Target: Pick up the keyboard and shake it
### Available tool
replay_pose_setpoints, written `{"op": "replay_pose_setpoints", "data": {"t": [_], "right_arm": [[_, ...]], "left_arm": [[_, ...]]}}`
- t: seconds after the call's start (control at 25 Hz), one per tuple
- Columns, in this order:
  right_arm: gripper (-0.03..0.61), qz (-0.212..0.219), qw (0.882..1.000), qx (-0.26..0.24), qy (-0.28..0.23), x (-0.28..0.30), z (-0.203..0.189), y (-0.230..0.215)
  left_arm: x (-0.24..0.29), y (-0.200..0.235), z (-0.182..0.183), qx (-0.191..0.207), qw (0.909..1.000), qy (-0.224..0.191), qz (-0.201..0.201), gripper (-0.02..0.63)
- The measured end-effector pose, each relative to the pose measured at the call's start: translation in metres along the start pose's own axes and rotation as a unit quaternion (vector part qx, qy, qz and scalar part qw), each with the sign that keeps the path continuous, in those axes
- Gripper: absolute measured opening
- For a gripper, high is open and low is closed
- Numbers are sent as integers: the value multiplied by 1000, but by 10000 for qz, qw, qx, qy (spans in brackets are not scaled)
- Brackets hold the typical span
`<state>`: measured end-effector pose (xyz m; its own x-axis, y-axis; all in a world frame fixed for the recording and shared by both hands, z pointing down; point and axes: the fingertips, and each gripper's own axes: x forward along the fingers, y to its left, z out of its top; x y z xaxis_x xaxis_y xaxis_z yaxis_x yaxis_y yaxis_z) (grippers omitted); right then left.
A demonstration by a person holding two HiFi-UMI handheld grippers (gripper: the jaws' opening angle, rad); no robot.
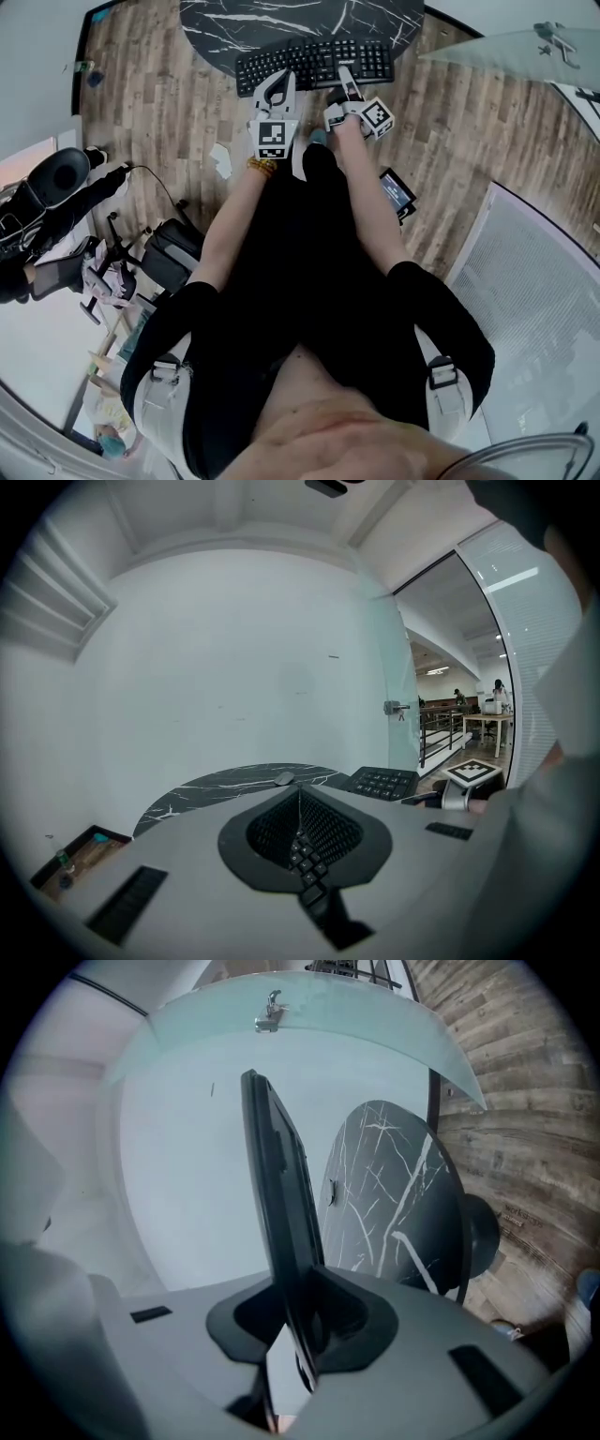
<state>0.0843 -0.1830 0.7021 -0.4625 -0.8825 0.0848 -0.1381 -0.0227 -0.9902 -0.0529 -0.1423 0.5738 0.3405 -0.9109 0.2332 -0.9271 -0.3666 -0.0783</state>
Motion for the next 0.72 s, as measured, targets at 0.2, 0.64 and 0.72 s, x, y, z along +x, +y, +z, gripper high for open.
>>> {"op": "replay_pose_setpoints", "data": {"t": [0.2,0.64,0.72], "right_arm": [[77,186,9998,9,43,2,5,18],[77,1306,9912,18,-222,23,36,123],[76,1490,9884,0,-286,26,42,142]], "left_arm": [[-2,6,9,45,9999,-107,74,14],[-9,26,80,249,9953,-879,335,15],[-7,30,93,319,9937,-1005,378,14]]}}
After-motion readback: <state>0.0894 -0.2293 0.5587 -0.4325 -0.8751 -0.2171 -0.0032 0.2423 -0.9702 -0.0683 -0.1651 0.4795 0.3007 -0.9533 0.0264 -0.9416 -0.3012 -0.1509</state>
